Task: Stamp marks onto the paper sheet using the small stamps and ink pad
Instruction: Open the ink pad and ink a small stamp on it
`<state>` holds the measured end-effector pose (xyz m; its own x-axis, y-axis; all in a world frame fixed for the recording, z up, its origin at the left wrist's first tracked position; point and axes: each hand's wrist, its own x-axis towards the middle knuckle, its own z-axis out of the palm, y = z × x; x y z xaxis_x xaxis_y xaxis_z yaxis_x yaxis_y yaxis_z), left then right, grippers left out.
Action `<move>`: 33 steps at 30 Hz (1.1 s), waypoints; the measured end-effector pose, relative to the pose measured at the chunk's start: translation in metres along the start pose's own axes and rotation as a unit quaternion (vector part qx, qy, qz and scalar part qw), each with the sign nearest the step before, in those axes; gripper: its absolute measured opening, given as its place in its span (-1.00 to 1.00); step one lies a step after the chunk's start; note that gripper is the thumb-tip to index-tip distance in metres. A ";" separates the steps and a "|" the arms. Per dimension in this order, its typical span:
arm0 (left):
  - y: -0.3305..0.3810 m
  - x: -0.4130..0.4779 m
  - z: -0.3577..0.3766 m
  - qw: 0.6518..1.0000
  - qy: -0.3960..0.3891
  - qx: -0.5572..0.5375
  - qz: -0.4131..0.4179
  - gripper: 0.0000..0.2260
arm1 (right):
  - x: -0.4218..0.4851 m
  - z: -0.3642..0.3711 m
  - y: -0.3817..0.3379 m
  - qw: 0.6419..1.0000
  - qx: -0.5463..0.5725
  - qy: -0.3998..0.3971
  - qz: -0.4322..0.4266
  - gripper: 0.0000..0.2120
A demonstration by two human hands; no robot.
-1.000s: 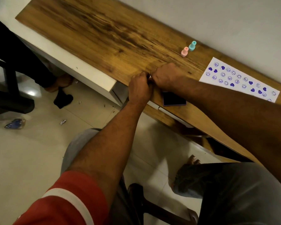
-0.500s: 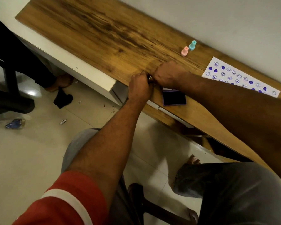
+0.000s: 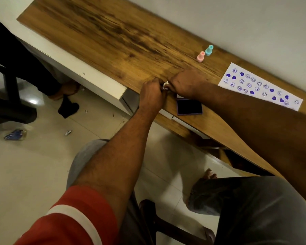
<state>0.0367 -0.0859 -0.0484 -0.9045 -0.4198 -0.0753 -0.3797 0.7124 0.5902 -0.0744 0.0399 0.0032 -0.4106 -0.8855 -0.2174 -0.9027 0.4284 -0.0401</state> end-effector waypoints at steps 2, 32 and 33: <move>0.000 -0.001 0.000 1.000 0.002 -0.016 0.000 -0.77 | -0.009 0.001 0.001 0.999 0.030 0.007 0.028 -0.57; 0.026 -0.041 0.014 0.980 -0.072 0.042 0.179 -0.41 | -0.121 0.043 -0.011 0.984 -0.077 -0.027 0.161 -0.70; 0.027 -0.040 0.014 0.982 -0.080 0.038 0.168 -0.41 | -0.121 0.039 -0.011 0.984 -0.080 -0.027 0.156 -0.68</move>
<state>0.0605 -0.0423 -0.0406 -0.9978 -0.0650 -0.0159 -0.0633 0.8384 0.5414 -0.0101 0.1495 -0.0084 -0.6674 -0.7027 -0.2466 -0.7442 0.6406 0.1890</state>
